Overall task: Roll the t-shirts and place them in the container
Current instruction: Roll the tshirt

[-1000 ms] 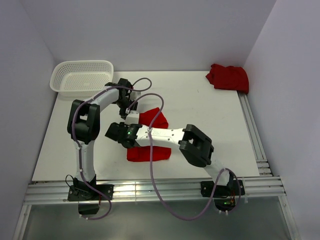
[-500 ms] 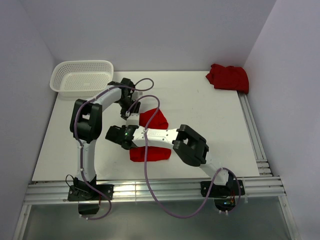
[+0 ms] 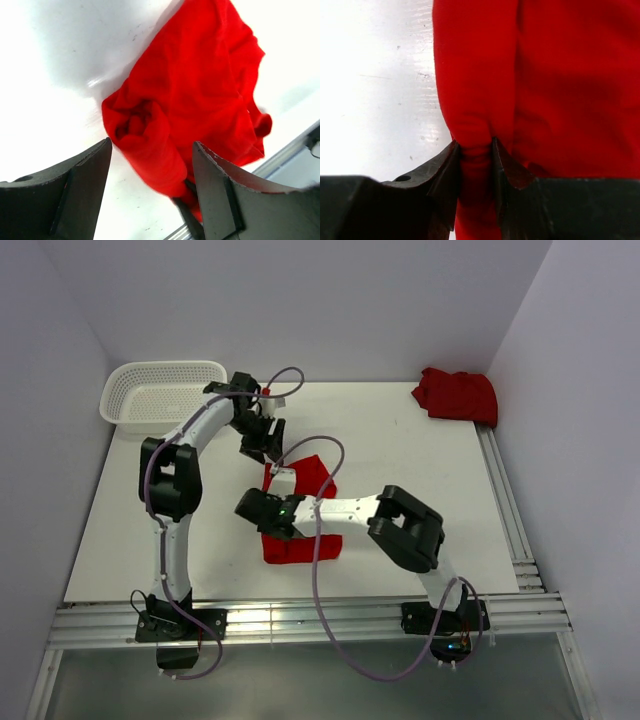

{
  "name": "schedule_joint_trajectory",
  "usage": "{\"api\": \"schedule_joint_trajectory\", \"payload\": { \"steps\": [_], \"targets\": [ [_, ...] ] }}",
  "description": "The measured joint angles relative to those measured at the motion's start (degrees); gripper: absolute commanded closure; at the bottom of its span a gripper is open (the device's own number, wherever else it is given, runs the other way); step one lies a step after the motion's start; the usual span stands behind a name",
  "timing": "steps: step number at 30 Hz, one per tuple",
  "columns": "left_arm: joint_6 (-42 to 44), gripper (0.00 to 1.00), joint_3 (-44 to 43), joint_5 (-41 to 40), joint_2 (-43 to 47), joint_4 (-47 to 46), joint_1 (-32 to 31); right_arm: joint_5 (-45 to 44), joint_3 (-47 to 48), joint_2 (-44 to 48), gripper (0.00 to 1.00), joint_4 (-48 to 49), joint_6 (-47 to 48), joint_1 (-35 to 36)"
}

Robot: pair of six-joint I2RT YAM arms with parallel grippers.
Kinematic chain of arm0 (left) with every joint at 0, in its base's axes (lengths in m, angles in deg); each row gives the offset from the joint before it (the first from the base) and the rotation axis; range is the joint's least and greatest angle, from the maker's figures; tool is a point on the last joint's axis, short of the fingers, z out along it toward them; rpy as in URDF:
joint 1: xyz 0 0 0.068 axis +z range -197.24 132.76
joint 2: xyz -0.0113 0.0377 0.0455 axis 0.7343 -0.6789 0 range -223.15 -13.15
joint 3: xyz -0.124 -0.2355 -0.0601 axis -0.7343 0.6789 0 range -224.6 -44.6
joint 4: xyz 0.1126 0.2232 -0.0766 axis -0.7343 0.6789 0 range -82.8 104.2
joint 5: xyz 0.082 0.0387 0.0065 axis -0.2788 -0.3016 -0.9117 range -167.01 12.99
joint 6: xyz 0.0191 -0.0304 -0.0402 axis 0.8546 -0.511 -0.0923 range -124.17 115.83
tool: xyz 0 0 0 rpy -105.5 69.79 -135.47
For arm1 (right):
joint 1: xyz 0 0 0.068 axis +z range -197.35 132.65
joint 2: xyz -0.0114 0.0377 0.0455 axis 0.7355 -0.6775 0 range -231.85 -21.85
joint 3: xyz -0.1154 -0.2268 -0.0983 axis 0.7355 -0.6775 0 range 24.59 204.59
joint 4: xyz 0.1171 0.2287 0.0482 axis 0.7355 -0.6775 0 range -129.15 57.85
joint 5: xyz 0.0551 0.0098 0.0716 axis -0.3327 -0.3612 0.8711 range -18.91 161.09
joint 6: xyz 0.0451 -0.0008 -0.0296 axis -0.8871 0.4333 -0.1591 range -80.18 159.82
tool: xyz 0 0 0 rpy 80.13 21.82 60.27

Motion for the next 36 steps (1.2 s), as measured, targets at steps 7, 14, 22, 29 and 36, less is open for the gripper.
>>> {"api": "schedule_joint_trajectory", "payload": {
  "steps": [7, 14, 22, 29, 36],
  "targets": [
    [4.0, 0.29, 1.8, 5.6, 2.5, 1.5, 4.7, 15.1, -22.2, 10.5, 0.84, 28.3, -0.7, -5.6],
    [6.5, 0.30, 11.2, 9.3, 5.9, 0.1, 6.5, 28.0, -36.0, 11.3, 0.83, 55.0, -8.0, -10.6],
    [6.5, 0.30, 19.1, 12.0, 5.9, -4.8, 6.5, 35.1, -43.8, 6.3, 0.79, 77.3, -18.4, -13.7],
    [4.3, 0.39, 20.4, 12.6, 5.6, -9.4, 6.2, 35.3, -46.5, 5.4, 0.58, 83.4, -23.6, -13.8],
    [-0.4, 0.54, 20.3, 7.2, 5.0, -10.8, 3.7, 32.6, -46.7, 7.5, 0.47, 78.2, -25.1, -13.5]
  ]
}}
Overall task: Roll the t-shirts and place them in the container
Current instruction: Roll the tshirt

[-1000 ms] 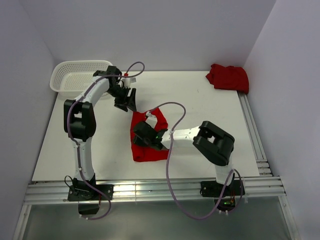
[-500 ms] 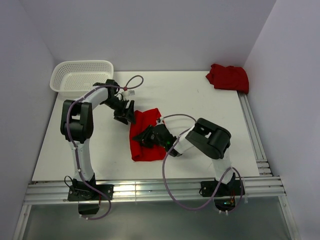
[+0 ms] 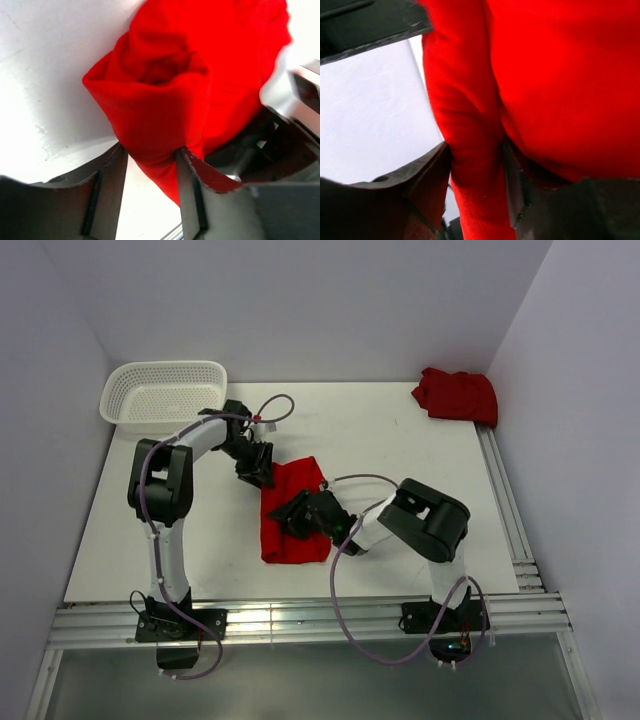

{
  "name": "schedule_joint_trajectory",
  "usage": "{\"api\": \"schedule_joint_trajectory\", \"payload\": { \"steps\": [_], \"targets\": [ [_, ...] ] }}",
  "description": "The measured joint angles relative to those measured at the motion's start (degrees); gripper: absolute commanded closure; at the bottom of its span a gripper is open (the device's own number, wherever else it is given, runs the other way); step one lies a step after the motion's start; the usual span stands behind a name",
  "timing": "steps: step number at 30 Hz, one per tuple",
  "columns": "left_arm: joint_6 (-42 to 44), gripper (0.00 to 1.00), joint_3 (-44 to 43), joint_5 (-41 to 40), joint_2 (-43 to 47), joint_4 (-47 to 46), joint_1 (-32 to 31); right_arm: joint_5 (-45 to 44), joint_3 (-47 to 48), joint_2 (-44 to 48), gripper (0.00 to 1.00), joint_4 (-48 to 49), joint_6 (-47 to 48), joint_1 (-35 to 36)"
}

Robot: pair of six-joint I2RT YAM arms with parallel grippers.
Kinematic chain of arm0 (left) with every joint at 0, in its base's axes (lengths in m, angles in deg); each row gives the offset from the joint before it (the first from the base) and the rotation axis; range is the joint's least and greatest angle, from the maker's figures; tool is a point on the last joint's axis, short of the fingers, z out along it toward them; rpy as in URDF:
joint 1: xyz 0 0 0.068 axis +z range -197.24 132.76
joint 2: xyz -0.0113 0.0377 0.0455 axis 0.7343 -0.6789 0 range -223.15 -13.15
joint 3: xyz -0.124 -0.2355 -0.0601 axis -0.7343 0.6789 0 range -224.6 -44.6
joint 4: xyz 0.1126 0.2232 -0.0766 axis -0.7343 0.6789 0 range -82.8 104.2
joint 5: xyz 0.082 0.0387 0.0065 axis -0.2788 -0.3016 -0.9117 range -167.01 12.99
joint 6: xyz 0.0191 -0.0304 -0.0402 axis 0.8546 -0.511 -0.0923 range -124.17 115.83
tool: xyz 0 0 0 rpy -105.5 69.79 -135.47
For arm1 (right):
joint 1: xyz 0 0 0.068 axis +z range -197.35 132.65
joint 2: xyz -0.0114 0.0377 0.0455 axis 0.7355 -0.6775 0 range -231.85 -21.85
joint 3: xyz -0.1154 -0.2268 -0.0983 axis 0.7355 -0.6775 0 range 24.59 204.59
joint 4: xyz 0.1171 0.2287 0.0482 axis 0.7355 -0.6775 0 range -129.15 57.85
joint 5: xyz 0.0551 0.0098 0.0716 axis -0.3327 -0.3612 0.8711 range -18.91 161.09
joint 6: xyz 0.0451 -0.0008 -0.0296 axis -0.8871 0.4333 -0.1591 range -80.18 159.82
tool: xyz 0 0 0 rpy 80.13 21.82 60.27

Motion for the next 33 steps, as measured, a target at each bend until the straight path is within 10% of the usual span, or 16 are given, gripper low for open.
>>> {"api": "schedule_joint_trajectory", "payload": {
  "steps": [19, 33],
  "targets": [
    [-2.0, 0.57, -4.8, -16.1, -0.1, 3.2, -7.4, -27.2, 33.4, 8.6, 0.44, -71.2, 11.4, 12.3],
    [-2.3, 0.57, -5.9, -18.3, -0.6, 4.3, -8.3, -33.2, 48.1, -2.8, 0.53, -79.6, 19.5, 14.3]
  ]
}}
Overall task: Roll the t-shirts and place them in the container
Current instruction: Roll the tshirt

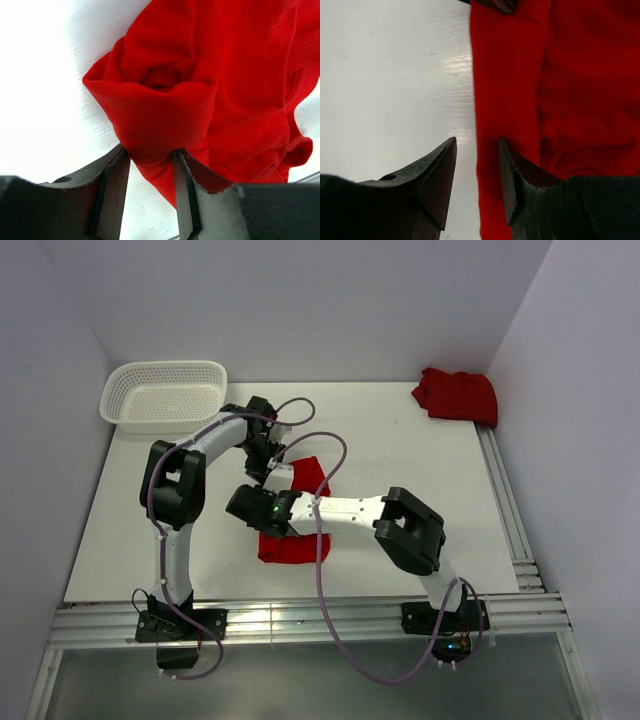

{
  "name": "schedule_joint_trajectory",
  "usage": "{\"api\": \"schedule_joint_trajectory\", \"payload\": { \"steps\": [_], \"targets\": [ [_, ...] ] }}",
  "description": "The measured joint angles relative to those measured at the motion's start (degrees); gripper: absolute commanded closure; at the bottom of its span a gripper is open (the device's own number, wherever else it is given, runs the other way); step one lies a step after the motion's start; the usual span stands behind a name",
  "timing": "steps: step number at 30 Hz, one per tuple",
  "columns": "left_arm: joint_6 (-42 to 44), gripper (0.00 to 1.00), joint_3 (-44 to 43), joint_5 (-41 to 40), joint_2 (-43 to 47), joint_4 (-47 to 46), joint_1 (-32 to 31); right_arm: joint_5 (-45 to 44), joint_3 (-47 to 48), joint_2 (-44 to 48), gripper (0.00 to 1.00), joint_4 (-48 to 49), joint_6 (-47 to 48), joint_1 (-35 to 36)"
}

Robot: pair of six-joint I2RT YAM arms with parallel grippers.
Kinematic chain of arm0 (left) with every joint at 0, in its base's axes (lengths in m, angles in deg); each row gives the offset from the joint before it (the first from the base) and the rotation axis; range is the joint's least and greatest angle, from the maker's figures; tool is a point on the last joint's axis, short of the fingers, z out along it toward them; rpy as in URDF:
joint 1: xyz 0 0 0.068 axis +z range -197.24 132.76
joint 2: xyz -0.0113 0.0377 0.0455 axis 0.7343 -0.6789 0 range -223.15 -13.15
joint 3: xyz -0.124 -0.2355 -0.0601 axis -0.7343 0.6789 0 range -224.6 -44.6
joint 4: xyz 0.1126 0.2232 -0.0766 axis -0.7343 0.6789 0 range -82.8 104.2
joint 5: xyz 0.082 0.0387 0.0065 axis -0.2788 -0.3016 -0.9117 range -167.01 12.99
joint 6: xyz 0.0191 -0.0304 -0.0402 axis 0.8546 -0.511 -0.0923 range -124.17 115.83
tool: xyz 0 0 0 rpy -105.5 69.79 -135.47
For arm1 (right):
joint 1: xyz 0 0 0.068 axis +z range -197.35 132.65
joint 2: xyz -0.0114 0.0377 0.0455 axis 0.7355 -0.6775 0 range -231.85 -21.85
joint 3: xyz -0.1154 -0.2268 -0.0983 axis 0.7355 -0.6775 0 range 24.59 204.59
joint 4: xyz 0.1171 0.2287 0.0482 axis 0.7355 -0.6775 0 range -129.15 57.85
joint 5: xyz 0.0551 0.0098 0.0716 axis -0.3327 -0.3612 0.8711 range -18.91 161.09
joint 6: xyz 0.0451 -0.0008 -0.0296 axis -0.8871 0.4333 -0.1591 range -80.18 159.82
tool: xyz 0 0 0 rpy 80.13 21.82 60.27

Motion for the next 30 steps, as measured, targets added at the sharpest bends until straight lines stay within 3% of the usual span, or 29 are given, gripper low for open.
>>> {"api": "schedule_joint_trajectory", "payload": {
  "steps": [5, 15, 21, 30],
  "targets": [
    [0.0, 0.54, -0.1, -0.1, 0.0, 0.1, -0.1, -0.4, 0.0, -1.7, 0.49, -1.2, -0.1, 0.0],
    [0.3, 0.35, -0.3, 0.0, -0.1, -0.1, -0.1, -1.2, -0.7, -1.8, 0.40, -1.6, -0.5, 0.2],
    [0.5, 0.32, -2.5, 0.4, -0.2, 1.3, -0.1, -2.1, 4.2, -5.6, 0.39, -6.4, -0.2, 0.6],
    [0.5, 0.31, -12.8, 4.0, -1.3, 4.0, 1.3, -4.0, 12.8, -11.1, 0.39, -15.9, -0.2, 1.0]
  ]
}}
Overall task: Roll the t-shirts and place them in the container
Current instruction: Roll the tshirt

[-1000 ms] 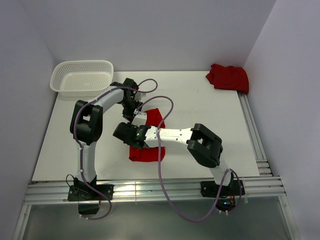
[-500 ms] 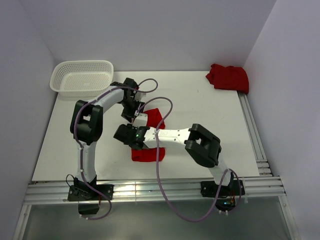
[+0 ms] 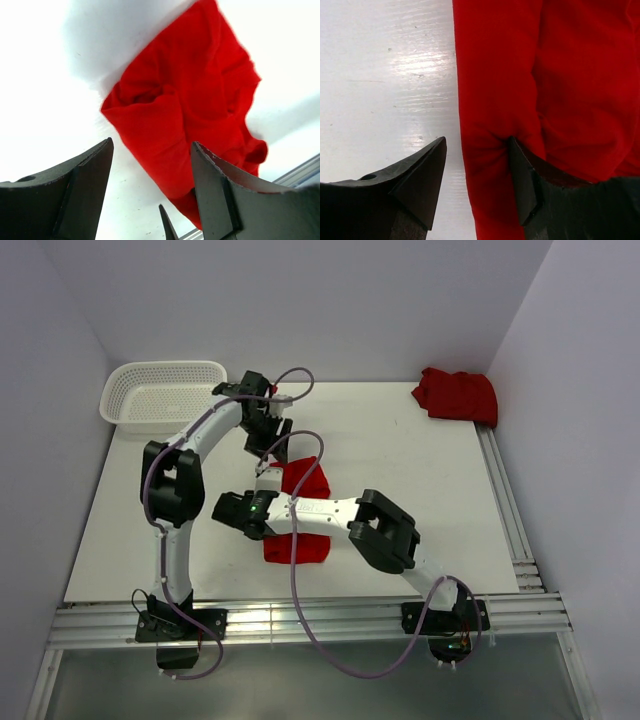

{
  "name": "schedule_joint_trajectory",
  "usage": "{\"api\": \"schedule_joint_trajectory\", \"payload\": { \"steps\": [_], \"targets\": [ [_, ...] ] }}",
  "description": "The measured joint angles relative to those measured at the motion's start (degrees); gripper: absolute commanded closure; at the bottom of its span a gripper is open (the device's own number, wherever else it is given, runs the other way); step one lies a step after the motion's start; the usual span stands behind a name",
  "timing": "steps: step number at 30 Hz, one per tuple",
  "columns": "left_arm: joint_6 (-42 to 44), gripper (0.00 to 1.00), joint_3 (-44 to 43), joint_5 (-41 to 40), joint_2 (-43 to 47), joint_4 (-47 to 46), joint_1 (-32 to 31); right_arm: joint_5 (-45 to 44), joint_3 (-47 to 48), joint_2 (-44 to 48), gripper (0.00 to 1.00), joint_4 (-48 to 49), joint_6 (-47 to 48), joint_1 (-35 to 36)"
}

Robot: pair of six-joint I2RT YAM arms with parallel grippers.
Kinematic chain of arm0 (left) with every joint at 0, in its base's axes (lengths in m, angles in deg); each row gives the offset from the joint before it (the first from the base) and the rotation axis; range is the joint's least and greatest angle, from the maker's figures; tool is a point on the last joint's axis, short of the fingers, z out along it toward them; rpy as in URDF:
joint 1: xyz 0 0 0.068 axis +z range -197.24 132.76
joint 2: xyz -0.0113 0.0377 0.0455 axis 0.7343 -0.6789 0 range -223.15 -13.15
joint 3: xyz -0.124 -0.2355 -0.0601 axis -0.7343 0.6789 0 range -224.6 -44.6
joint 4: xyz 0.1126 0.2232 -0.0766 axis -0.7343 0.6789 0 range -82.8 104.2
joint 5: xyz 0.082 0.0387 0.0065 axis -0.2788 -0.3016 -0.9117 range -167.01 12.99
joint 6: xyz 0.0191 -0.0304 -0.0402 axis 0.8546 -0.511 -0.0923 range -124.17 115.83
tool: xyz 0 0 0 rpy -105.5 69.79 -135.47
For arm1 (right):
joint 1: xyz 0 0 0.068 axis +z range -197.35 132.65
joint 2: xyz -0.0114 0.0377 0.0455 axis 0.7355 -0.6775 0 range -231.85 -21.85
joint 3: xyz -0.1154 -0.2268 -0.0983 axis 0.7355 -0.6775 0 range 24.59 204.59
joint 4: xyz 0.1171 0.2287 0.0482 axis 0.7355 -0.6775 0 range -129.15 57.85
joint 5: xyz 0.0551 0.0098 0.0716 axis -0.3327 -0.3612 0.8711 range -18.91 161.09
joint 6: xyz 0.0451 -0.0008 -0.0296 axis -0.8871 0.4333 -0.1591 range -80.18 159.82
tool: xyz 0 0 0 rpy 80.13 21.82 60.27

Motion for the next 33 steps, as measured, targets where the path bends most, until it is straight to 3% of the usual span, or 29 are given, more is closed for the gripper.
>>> {"api": "schedule_joint_trajectory", "payload": {
  "steps": [13, 19, 25, 33],
  "targets": [
    [0.3, 0.31, -3.4, 4.2, -1.5, 2.6, 6.0, -3.1, 3.0, -2.5, 0.43, -10.4, -0.7, 0.5],
    [1.7, 0.31, -3.4, 5.7, -1.6, 3.1, 7.0, -3.9, 2.2, -2.5, 0.62, -11.2, -0.4, 0.5],
    [3.3, 0.26, -3.3, 7.3, -1.6, 3.4, 7.3, -3.5, -6.2, 2.7, 0.76, -3.0, 0.3, 0.4],
    [5.0, 0.23, -1.6, 10.6, -1.6, 3.3, 8.1, 3.9, -25.2, 14.9, 0.81, 19.5, 3.2, -1.9]
  ]
}}
